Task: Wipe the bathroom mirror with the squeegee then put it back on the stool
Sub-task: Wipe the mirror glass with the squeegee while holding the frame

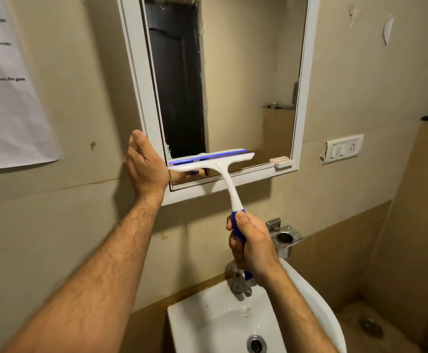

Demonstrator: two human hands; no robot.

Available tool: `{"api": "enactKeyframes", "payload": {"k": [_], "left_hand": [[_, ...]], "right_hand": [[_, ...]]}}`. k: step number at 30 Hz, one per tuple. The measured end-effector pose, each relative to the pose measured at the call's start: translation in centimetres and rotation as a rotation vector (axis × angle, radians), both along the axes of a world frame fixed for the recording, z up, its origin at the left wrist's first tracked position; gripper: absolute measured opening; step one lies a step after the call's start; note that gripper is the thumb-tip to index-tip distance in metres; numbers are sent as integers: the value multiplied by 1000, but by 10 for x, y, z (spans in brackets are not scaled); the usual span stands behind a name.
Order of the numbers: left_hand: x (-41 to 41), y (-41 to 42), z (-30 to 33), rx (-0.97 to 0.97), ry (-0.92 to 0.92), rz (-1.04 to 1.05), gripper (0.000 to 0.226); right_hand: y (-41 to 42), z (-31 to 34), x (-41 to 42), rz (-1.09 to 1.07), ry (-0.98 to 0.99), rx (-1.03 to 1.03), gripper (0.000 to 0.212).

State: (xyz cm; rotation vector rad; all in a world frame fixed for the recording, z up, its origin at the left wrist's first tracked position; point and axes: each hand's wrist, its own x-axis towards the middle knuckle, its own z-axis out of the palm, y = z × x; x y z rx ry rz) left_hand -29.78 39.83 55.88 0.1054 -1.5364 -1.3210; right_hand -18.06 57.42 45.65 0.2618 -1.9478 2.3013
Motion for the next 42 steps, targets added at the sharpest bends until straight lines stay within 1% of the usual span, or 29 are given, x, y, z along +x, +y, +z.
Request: {"api": "enactKeyframes", "payload": {"k": [5, 8, 11, 14, 17, 19, 21, 24, 26, 30, 34, 37, 39, 42], "left_hand": [[2, 0, -1, -28, 38, -10, 49], [2, -2, -3, -55, 23, -17, 49], [2, -5, -6, -75, -7, -22, 54], [5, -10, 4, -145, -24, -78, 56], [11, -17, 42, -191, 33, -114, 43], [10, -20, 82, -253, 47, -105, 39], [7, -19, 124, -320, 70, -74, 43], [1, -13, 172, -316, 133, -56, 50], [-4, -8, 183, -278, 168, -60, 50], [-14, -6, 180, -266, 231, -20, 57], [-17, -9, 181, -269, 285, -48, 62], [-17, -7, 179, -258, 311, -42, 59], [-16, -6, 176, -254, 315, -37, 56], [-15, -6, 176, -258, 315, -28, 57]], "right_hand": [[0, -17, 0, 9, -14, 2, 35], [4, -26, 2, 15, -9, -25, 35], [7, -5, -2, 29, 19, -74, 35], [11, 54, -13, 20, 160, -110, 29], [17, 129, -24, -70, 327, 21, 37], [17, 177, -30, -101, 384, 20, 36], [12, 223, -35, -128, 424, -8, 34], [1, 280, -44, -205, 471, 1, 37], [-8, 303, -50, -256, 498, 33, 39], [-26, 310, -63, -329, 548, 70, 37], [-41, 275, -72, -395, 578, 135, 38], [-47, 255, -71, -373, 567, 91, 37], [-46, 260, -70, -369, 573, 56, 35], [-45, 285, -73, -372, 599, 51, 36]]}}
